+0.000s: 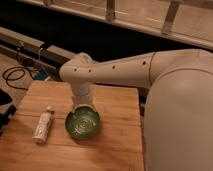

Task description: Place the bottle in the ceramic bowl

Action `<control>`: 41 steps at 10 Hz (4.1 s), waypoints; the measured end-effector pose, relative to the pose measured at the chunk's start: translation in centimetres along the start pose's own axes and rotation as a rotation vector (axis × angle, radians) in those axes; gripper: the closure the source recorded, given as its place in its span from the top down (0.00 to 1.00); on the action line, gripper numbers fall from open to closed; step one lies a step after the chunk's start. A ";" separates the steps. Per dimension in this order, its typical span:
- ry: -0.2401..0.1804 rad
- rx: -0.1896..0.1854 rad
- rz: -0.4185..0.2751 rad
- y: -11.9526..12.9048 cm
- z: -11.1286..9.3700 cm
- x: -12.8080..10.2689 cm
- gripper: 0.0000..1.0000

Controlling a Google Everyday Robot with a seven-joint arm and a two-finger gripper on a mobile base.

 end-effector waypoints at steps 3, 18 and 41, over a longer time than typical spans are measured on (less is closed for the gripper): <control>0.000 0.000 0.000 0.0 0.0 0.0 0.65; -0.111 -0.052 -0.119 11.0 0.1 -0.2 0.65; -0.071 -0.035 -0.332 25.8 9.6 -0.5 0.65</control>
